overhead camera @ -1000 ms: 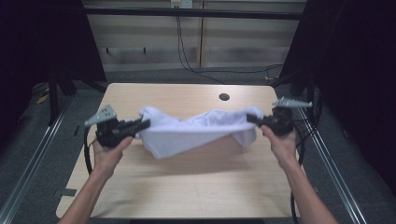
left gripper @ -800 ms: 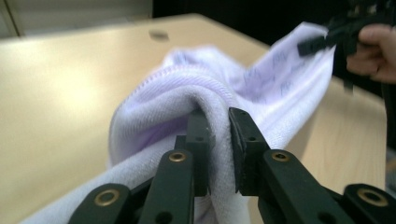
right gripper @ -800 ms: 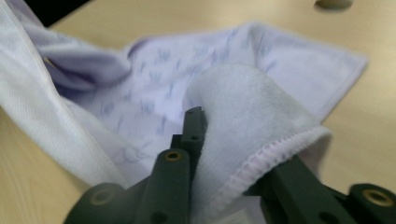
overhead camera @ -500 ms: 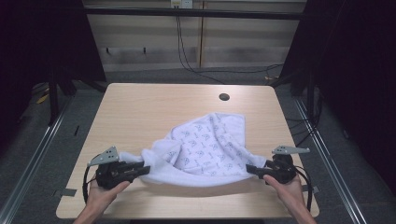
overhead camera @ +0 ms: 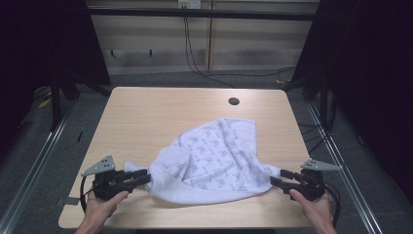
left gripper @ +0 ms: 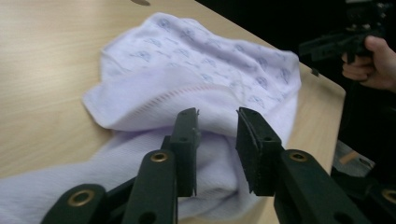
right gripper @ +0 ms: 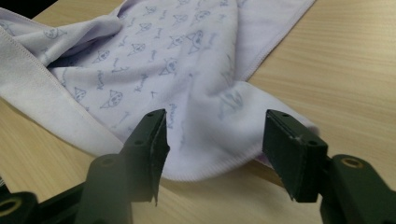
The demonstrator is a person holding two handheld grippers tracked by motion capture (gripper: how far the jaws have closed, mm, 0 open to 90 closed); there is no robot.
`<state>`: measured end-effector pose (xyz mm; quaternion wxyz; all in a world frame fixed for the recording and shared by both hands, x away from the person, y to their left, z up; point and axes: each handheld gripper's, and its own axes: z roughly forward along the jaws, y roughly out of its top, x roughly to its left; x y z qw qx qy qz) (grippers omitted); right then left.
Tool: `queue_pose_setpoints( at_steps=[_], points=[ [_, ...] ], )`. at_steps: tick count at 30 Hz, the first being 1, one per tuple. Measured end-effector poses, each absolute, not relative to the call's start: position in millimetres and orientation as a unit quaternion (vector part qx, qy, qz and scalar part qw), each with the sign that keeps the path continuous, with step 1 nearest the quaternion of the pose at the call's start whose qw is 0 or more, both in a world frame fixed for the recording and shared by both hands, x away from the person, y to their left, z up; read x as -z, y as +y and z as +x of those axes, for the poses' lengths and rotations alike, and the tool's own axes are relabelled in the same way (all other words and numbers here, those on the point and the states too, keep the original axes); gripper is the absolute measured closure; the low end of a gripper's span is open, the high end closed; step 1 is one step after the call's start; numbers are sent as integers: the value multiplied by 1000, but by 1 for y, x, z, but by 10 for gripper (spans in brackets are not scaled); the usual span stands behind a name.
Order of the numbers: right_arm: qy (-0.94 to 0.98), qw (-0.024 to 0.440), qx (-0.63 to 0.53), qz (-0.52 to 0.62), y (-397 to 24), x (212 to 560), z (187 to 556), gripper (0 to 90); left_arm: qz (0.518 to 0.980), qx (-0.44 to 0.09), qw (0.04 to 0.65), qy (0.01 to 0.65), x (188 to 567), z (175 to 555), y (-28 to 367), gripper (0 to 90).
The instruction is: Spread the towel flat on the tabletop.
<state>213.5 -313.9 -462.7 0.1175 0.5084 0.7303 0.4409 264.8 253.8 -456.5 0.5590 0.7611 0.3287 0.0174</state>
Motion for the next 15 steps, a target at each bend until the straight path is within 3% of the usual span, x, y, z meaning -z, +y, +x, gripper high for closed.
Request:
queue_pose_setpoints(
  at_steps=[4,7,11,14,15],
  points=[
    [745,123,-452,475,-291,454,220,444,750,-24,559,354,460,282,258,721],
    [761,106,-461,443,-261,449,230,467,776,-13,507,376,480,306,247,624],
    [780,79,-456,421,-232,456,239,460,807,-9,470,356,489,307,236,614],
    [804,40,-424,414,-208,471,250,371,826,-15,453,335,492,301,228,700],
    [813,30,-410,411,-203,477,252,367,835,-19,442,327,494,299,224,783]
  ],
)
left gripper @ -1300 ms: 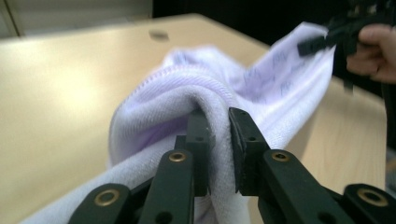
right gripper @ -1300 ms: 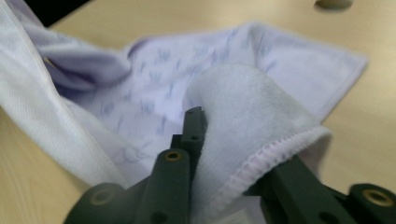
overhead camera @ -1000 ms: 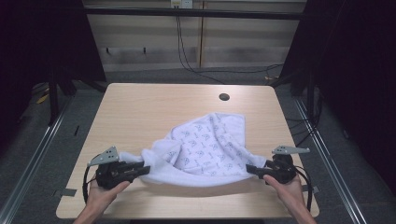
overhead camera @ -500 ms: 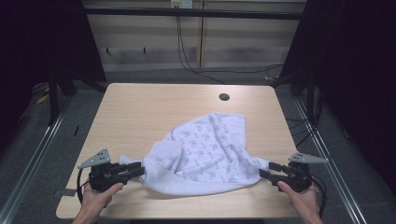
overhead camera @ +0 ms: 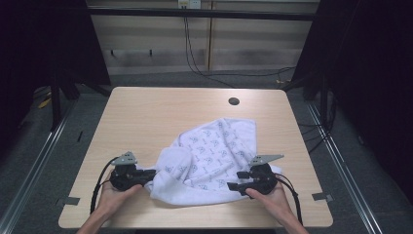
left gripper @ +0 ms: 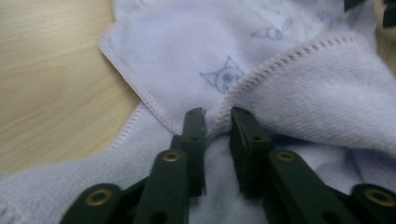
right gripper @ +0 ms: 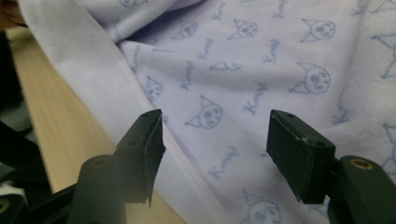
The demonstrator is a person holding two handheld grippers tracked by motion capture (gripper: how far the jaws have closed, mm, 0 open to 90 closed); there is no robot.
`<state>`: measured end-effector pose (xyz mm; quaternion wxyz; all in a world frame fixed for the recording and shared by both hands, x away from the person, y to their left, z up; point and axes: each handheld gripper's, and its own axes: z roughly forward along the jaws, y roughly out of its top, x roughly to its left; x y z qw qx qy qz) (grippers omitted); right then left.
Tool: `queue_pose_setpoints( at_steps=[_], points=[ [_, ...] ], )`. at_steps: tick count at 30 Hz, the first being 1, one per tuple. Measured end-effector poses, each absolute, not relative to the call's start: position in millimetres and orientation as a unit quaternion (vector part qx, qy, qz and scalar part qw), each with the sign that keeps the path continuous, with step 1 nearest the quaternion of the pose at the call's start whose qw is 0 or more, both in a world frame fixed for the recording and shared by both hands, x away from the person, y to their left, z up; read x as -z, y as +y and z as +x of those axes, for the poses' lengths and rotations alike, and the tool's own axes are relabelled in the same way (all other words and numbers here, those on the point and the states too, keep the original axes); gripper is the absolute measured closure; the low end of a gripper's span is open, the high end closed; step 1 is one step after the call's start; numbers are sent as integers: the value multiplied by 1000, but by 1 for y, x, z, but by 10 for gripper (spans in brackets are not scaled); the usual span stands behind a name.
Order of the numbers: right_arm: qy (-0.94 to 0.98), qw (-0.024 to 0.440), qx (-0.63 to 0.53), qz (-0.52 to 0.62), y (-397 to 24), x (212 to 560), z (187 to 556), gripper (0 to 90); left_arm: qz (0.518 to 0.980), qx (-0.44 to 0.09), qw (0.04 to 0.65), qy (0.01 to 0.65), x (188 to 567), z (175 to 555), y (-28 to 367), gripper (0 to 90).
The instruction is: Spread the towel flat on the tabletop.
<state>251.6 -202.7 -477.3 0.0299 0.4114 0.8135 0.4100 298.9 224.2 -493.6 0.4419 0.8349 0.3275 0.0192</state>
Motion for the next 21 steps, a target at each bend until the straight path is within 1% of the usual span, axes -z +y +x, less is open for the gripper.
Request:
queue_pose_setpoints(
  at_steps=[1,3,4,7,9,10,11,12,13,14,15,16,17,18,19,20,21],
  points=[
    [816,42,-405,410,-202,478,250,372,840,-18,440,317,493,297,221,812],
    [820,44,-397,410,-204,481,249,371,841,-10,440,315,493,296,219,844],
    [822,57,-389,412,-206,485,249,373,841,-7,440,315,493,297,219,848],
    [833,67,-369,408,-206,492,250,386,839,-1,443,315,494,296,218,848],
    [844,90,-352,396,-203,496,249,411,838,5,446,316,494,296,218,843],
    [848,109,-343,389,-200,496,248,476,835,11,449,318,494,296,218,831],
    [852,126,-334,382,-198,496,247,485,834,13,449,319,494,296,218,822],
    [853,134,-332,381,-197,497,247,508,834,13,450,320,495,296,218,804],
    [851,132,-332,384,-197,496,247,581,834,11,450,319,494,296,218,796],
    [848,137,-330,391,-200,496,250,698,833,14,451,320,494,296,217,780],
    [848,137,-330,391,-200,496,250,698,833,14,451,320,494,296,217,770],
    [843,131,-340,395,-208,497,257,859,834,16,452,316,493,294,215,745],
    [843,131,-340,395,-208,497,257,859,834,16,452,316,493,294,215,720],
    [838,115,-347,405,-217,497,267,872,836,14,452,312,491,292,211,697],
    [838,115,-347,405,-217,497,267,872,836,14,452,312,491,292,211,668],
    [838,110,-342,411,-222,497,276,874,837,3,449,313,488,293,209,607],
    [838,110,-342,411,-222,497,276,874,837,3,449,313,488,293,209,581]
  ],
)
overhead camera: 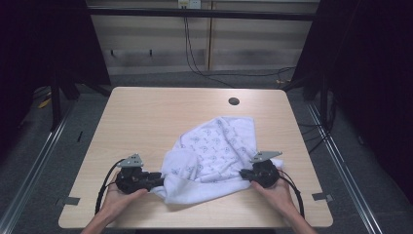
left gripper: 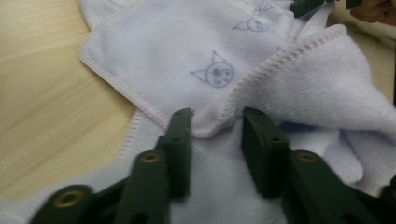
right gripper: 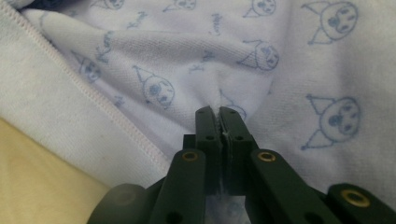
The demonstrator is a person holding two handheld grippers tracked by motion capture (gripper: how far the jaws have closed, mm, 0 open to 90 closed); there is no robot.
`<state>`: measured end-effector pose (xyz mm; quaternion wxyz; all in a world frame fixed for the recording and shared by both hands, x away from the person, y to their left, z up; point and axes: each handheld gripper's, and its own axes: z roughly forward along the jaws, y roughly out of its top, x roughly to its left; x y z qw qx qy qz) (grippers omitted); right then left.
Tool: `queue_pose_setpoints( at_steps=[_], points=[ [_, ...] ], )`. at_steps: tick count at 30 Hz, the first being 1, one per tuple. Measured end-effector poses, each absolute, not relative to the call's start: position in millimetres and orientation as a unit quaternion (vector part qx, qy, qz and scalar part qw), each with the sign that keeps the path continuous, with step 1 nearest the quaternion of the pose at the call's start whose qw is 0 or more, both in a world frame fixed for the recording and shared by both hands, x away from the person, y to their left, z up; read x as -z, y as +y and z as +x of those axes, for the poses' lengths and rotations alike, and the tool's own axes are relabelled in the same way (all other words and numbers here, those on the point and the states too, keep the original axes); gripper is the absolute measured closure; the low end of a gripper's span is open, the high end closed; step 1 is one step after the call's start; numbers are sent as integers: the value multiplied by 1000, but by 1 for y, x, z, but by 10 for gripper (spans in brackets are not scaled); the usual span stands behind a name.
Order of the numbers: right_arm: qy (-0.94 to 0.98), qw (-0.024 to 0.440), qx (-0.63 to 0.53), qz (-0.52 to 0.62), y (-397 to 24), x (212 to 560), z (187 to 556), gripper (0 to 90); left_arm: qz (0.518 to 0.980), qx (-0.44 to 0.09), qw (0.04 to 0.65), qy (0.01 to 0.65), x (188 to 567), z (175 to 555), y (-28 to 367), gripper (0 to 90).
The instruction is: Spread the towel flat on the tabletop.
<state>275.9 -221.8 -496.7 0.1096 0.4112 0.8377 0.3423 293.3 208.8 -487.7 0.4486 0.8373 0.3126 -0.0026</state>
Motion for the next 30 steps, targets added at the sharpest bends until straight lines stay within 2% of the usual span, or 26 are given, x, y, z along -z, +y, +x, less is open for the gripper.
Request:
queue_pose_setpoints(
  at_steps=[6,9,10,11,12,13,16,18,20,21,23,28,30],
  points=[
    [823,110,-340,440,-253,498,312,875,811,-16,471,346,481,306,218,551],
    [805,145,-317,480,-273,497,332,865,818,-1,466,338,483,310,204,533],
    [803,149,-314,485,-274,496,334,848,826,4,461,324,484,308,195,523],
    [804,154,-311,482,-273,495,332,788,831,6,457,316,484,307,190,510],
    [804,154,-311,482,-273,495,332,788,831,6,457,316,484,307,190,505],
    [801,152,-319,483,-270,488,325,709,839,23,453,300,488,302,179,494],
    [800,154,-335,474,-267,480,317,682,847,42,450,280,490,296,175,495],
    [797,141,-368,458,-258,469,305,663,857,54,438,266,494,286,175,549],
    [799,136,-378,448,-251,466,300,647,861,50,432,262,495,284,174,667],
    [806,125,-387,430,-238,463,294,627,869,50,421,255,497,282,173,786],
    [810,118,-391,421,-228,461,291,617,876,47,410,248,499,282,171,867],
    [806,123,-386,430,-234,456,290,569,874,53,410,255,500,284,171,888],
    [794,109,-414,432,-243,454,289,568,865,61,422,264,500,286,174,889]
  ],
)
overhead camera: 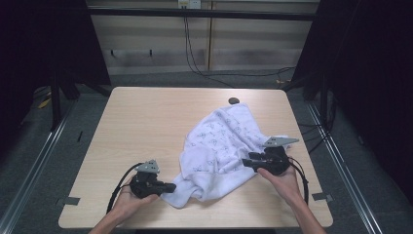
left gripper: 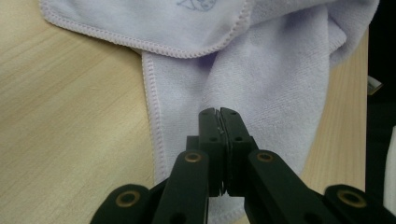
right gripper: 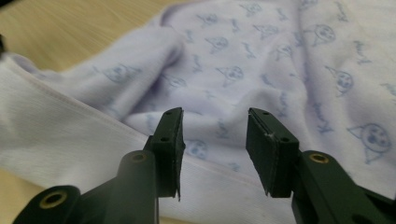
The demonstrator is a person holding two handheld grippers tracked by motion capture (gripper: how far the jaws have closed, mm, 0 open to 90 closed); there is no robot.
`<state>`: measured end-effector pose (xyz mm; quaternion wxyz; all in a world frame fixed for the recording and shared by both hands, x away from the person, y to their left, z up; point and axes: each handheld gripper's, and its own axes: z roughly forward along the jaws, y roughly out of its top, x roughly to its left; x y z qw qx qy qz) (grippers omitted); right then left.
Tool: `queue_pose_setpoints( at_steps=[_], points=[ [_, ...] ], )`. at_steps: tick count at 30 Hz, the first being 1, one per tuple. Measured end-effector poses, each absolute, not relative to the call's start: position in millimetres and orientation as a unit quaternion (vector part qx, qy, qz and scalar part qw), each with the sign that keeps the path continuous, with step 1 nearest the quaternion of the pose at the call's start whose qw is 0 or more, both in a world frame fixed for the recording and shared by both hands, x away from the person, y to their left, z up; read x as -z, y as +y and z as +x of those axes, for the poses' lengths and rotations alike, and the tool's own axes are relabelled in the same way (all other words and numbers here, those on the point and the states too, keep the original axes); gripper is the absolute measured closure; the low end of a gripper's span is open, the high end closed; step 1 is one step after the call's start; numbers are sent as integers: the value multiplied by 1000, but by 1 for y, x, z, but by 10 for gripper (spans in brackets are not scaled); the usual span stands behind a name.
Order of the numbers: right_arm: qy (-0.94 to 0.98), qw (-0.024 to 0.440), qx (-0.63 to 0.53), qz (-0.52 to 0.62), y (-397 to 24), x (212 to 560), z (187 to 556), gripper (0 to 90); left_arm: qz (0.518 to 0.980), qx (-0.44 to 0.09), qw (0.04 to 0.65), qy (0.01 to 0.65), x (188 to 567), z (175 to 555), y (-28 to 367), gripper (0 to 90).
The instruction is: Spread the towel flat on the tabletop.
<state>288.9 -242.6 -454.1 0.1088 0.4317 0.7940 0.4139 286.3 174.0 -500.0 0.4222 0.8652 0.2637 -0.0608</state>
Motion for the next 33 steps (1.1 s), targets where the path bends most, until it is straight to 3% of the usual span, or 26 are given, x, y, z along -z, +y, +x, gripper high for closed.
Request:
queue_pose_setpoints(
  at_steps=[3,7,14,15,17,18,19,20,23,27,33],
  points=[
    [792,76,-456,398,-230,445,284,553,851,68,440,279,498,290,177,889],
    [808,32,-474,348,-183,440,281,521,844,62,447,289,497,294,179,889],
    [829,-11,-476,292,-120,441,283,486,850,60,439,283,498,292,176,888],
    [834,-14,-469,292,-115,445,284,503,851,59,439,281,498,292,177,889],
    [848,-10,-450,281,-110,452,283,702,853,48,433,289,496,292,180,889],
    [848,-10,-450,281,-110,452,283,702,853,48,433,289,496,292,180,890],
    [839,6,-460,290,-118,454,281,841,847,39,435,304,493,293,188,892],
    [832,19,-465,302,-126,452,281,854,847,39,435,304,493,293,188,893],
    [816,46,-475,325,-150,446,279,863,842,17,439,313,488,292,200,894],
    [784,92,-470,395,-223,444,260,864,833,-11,440,335,479,291,219,895],
    [776,102,-431,449,-268,464,237,862,843,-24,423,332,478,280,225,895]
  ],
)
